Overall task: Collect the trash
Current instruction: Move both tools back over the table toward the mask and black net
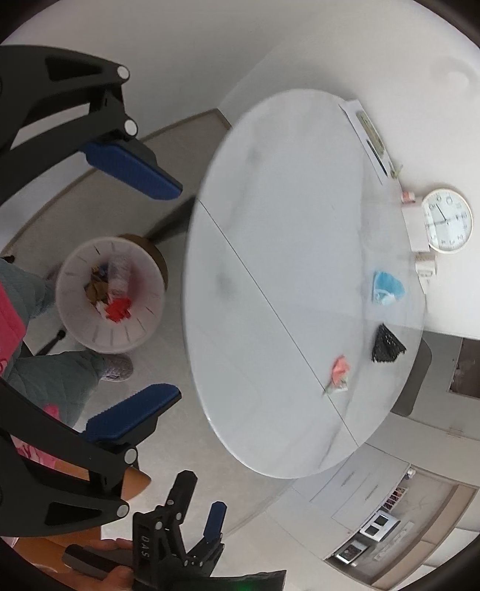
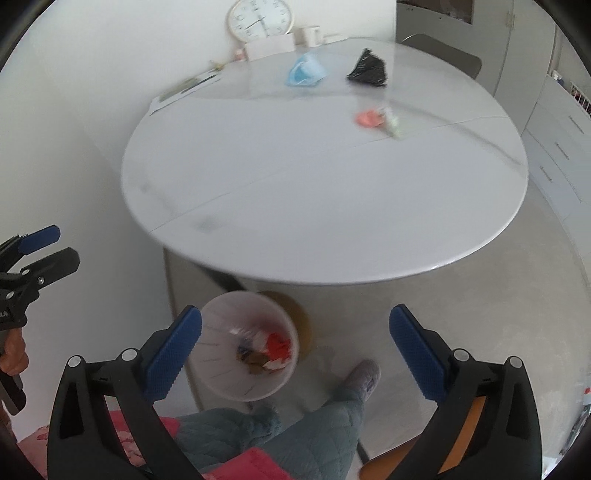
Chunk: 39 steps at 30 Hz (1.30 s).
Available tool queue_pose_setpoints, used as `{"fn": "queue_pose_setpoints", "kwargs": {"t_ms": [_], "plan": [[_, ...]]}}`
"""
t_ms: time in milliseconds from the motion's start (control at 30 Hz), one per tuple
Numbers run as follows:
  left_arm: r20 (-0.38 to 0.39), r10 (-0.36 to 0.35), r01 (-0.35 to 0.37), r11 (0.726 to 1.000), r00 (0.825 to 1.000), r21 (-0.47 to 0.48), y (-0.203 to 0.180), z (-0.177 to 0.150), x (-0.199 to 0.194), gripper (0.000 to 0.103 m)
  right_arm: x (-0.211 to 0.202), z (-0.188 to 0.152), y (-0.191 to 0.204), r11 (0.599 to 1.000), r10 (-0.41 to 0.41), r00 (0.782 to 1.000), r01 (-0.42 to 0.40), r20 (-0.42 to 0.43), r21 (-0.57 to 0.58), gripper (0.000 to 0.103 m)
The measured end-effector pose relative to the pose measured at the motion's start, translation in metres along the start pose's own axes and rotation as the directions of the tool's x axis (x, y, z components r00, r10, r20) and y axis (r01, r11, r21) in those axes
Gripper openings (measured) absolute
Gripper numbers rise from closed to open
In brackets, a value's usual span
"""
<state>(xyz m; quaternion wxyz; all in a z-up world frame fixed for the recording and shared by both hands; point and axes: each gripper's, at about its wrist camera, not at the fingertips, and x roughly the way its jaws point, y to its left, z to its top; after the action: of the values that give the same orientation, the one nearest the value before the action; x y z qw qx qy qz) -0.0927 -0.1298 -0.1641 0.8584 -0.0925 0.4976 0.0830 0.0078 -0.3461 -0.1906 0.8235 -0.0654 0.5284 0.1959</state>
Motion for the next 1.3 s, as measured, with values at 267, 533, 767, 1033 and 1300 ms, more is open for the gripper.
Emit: {"fn": "queue_pose_setpoints", "kwargs": {"t_ms": [267,533,767,1033,1300], "plan": [[0.021,-0.007,0.008,0.997,1.0,-0.081,-0.076,0.07,0.041,0.095,0.008,0.064,-0.082,0.991,0.06,0.998,-0.06,0.001,-0.118,0.101],[0.026,0.083,-0.076,0.976,0.996,-0.206,-0.126,0.142,0.077,0.095,0.026,0.147,-0.142,0.96,0.1,0.995,-0.101,-0.015,-0.262,0.101],[0.02,0.149,-0.141,0.964,0.989,-0.227,-0.124,0.194,0.099,0.095,0.044,0.206,-0.163,0.955,0.133,0.991,-0.123,0.02,-0.269,0.101],[0.037,0.168,-0.158,0.968,0.985,-0.196,-0.097,0.261,0.15,0.095,0.085,0.277,-0.173,0.968,0.127,0.992,-0.121,0.016,-0.222,0.101],[0.013,0.115,-0.111,0.979,0.993,-0.173,-0.046,0.353,0.231,0.095,0.137,0.351,-0.173,0.987,0.072,0.997,-0.07,0.01,-0.147,0.101]]}}
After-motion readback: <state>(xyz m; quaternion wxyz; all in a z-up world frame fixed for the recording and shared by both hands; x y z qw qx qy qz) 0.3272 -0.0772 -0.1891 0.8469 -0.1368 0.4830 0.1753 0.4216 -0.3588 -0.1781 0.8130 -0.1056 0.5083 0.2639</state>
